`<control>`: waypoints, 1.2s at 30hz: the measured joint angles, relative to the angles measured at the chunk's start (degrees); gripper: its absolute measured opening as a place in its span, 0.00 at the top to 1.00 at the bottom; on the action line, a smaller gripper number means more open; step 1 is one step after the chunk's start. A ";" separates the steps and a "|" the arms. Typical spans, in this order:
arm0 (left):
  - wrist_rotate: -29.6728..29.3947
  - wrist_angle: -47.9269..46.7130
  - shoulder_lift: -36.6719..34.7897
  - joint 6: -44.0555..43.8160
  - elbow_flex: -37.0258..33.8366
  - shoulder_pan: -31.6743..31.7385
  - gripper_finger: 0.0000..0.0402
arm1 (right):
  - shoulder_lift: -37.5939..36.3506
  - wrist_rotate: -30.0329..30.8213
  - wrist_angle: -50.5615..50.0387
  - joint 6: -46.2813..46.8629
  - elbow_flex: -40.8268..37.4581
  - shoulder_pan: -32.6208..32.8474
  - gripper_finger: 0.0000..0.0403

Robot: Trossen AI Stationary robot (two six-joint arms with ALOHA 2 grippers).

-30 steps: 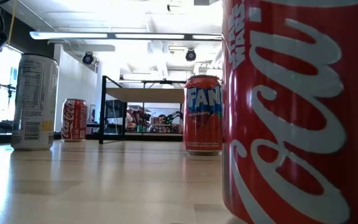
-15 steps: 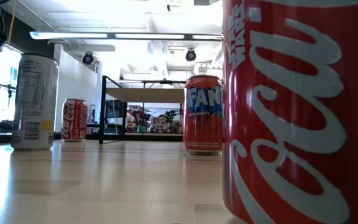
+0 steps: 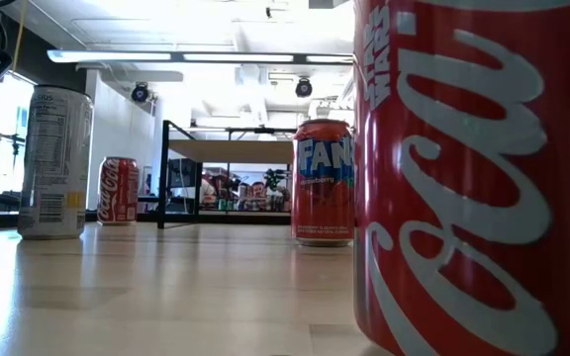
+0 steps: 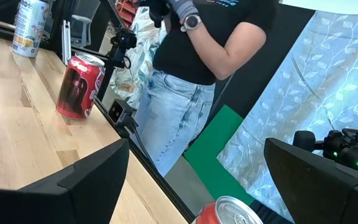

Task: Place canned beverage on shelf
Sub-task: Put the top white blue soda can on the shelf

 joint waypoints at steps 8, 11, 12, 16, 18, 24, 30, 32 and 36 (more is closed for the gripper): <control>0.00 0.00 0.02 0.00 0.00 0.00 0.10 | 8.82 6.32 -8.35 0.54 6.03 -5.61 0.01; 0.00 0.00 0.00 0.00 0.00 0.00 0.10 | 11.48 5.40 -10.33 3.52 6.28 -9.32 0.01; 0.00 0.01 0.02 0.00 0.00 0.00 0.10 | 12.18 4.38 -10.78 4.57 6.28 -10.81 0.01; 0.00 0.00 0.02 0.00 0.02 0.00 0.10 | 15.25 -2.80 -11.39 9.53 6.28 -17.72 0.01; 0.00 0.00 0.02 0.00 0.00 0.00 0.10 | 16.27 -6.47 -11.38 9.94 6.28 -21.34 0.01; 0.00 0.00 0.02 0.00 0.00 0.02 0.10 | 18.48 -15.44 -10.14 1.25 6.90 -32.62 0.01; 0.00 0.00 0.02 0.00 0.00 0.00 0.10 | 24.05 -30.46 -11.04 -6.52 12.25 -45.68 0.01; 0.00 0.00 0.02 0.00 0.00 0.00 0.10 | 26.64 -35.96 -13.78 -9.39 14.65 -50.26 0.01; 0.00 0.00 0.02 0.00 0.00 0.00 0.10 | 32.09 -42.51 -19.15 -13.91 19.85 -57.39 0.01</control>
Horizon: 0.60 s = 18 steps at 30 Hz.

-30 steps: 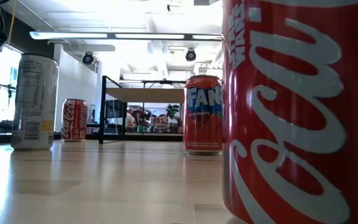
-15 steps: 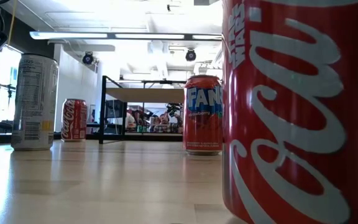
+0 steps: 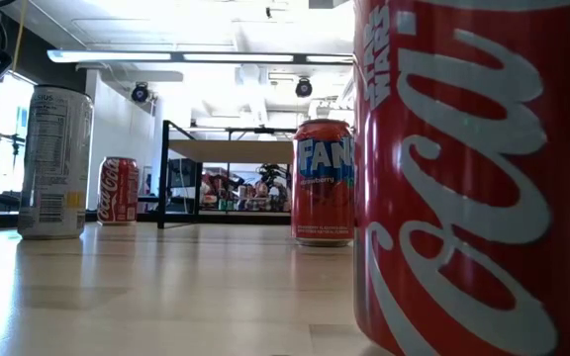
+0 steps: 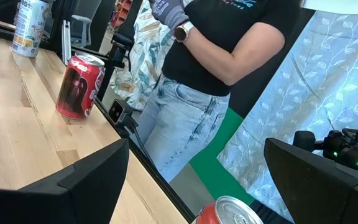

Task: Place canned beverage on shelf
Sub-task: Put the top white blue soda can on the shelf

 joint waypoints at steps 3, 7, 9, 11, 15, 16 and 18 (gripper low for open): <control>0.00 0.00 0.00 0.00 0.00 0.02 0.10 | 3.50 -0.67 -1.73 -3.45 3.42 -3.08 0.01; 0.00 0.00 0.00 0.00 0.00 0.01 0.10 | 8.40 -3.02 -2.28 -4.27 7.27 -6.69 0.01; 0.00 0.00 0.00 0.00 0.00 0.02 0.10 | 11.04 -3.80 -2.34 -5.11 8.32 -8.33 0.01; 0.00 0.00 0.00 0.00 0.01 0.01 0.10 | 13.65 -4.68 -2.32 -5.58 8.87 -9.89 0.01; 0.00 0.00 0.00 0.00 0.01 0.02 0.10 | 18.93 -7.47 -2.29 -2.87 8.88 -12.42 0.01; 0.00 0.00 0.00 0.00 0.00 0.01 0.10 | 20.21 -7.94 -2.27 -2.29 8.88 -12.89 0.01; 0.00 0.00 0.00 0.00 0.00 0.02 0.10 | 22.41 -8.68 -2.24 -0.65 8.88 -13.75 0.01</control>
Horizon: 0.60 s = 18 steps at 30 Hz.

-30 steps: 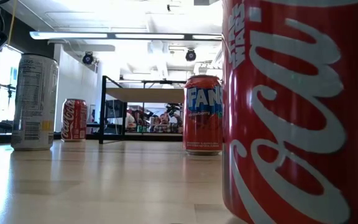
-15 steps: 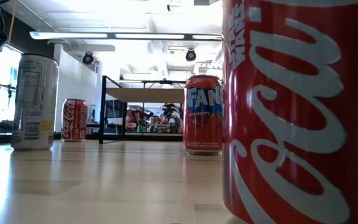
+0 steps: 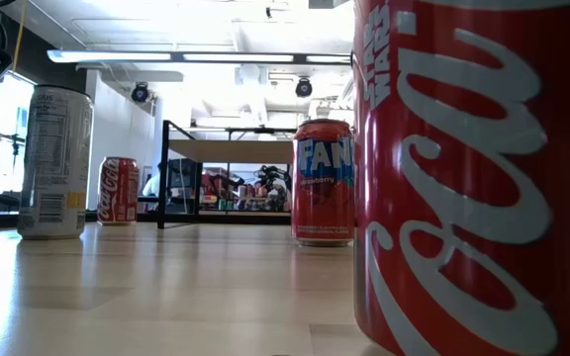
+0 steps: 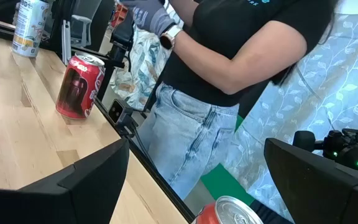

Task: Place canned beverage on shelf
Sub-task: Put the top white blue soda can on the shelf

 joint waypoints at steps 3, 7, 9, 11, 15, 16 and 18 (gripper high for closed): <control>0.00 0.00 -0.01 0.00 0.00 -0.01 0.10 | 2.48 -0.40 0.10 2.25 0.00 -1.07 0.01; 0.00 0.00 0.00 0.00 0.02 -0.02 0.10 | 3.96 -1.51 0.12 3.09 0.00 -2.55 0.01; 0.00 0.00 0.00 0.00 0.00 0.00 0.10 | 4.09 -1.95 0.12 3.09 0.00 -3.57 0.01; 0.00 0.00 0.00 0.00 0.00 0.00 0.10 | 4.09 -1.93 0.08 3.11 0.00 -4.84 0.01; 0.00 0.00 0.00 0.00 0.02 0.00 0.10 | 4.09 -1.91 -0.45 3.08 0.00 -7.73 0.01; 0.00 0.00 0.00 0.00 0.01 -0.02 0.10 | 4.09 -1.93 -0.44 2.92 0.00 -8.32 0.01; 0.00 0.00 0.00 0.00 0.00 0.00 0.10 | 4.09 -1.91 -0.36 2.44 0.00 -9.07 0.01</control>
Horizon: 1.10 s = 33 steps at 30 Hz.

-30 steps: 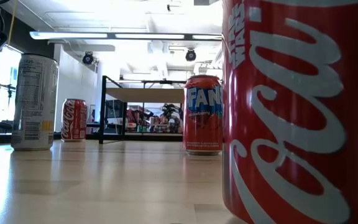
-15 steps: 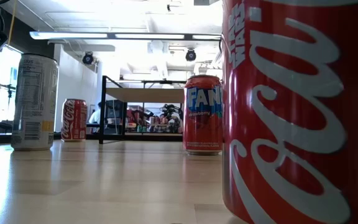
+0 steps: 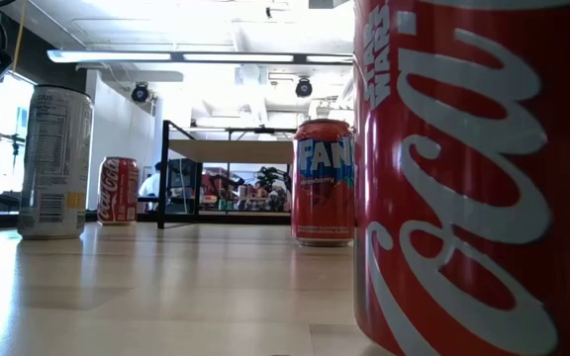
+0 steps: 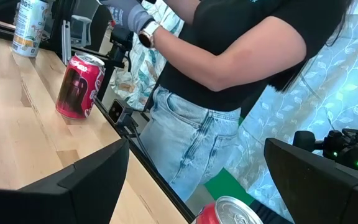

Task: Place canned beverage on shelf
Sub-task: Put the top white blue soda can on the shelf

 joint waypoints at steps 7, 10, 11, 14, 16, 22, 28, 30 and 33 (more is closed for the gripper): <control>0.00 0.00 -0.01 0.00 0.00 -0.01 0.10 | 2.84 0.04 -0.49 -2.19 -0.02 -1.04 0.01; 0.00 0.00 0.00 0.00 0.00 0.00 0.10 | 5.12 -0.39 -0.59 -3.12 -0.04 -1.42 0.01; 0.00 0.00 0.00 0.00 0.00 -0.02 0.10 | 5.77 -0.42 -0.63 -3.30 -0.04 -1.44 0.01; 0.00 0.01 0.00 0.00 0.00 -0.01 0.10 | 7.25 -0.59 -0.97 -3.48 -0.04 -1.43 0.01; 0.00 0.00 0.00 0.00 0.00 0.00 0.10 | 7.66 -0.66 -1.08 -4.41 -0.04 -1.39 0.01; 0.00 0.00 0.00 0.00 0.00 -0.01 0.10 | 7.76 -0.64 -2.08 -5.47 -0.04 -1.41 0.03; 0.00 0.00 0.00 0.00 0.00 -0.01 0.10 | 7.76 -0.64 -2.83 -5.99 -0.04 -1.39 0.13; 0.00 0.00 0.00 0.00 0.00 0.00 0.10 | 7.76 -0.64 -2.80 -6.01 -0.04 -1.39 0.17; 0.00 0.00 0.00 0.00 0.00 -0.01 0.10 | 7.76 -0.25 -2.76 -6.03 -0.06 -1.39 0.23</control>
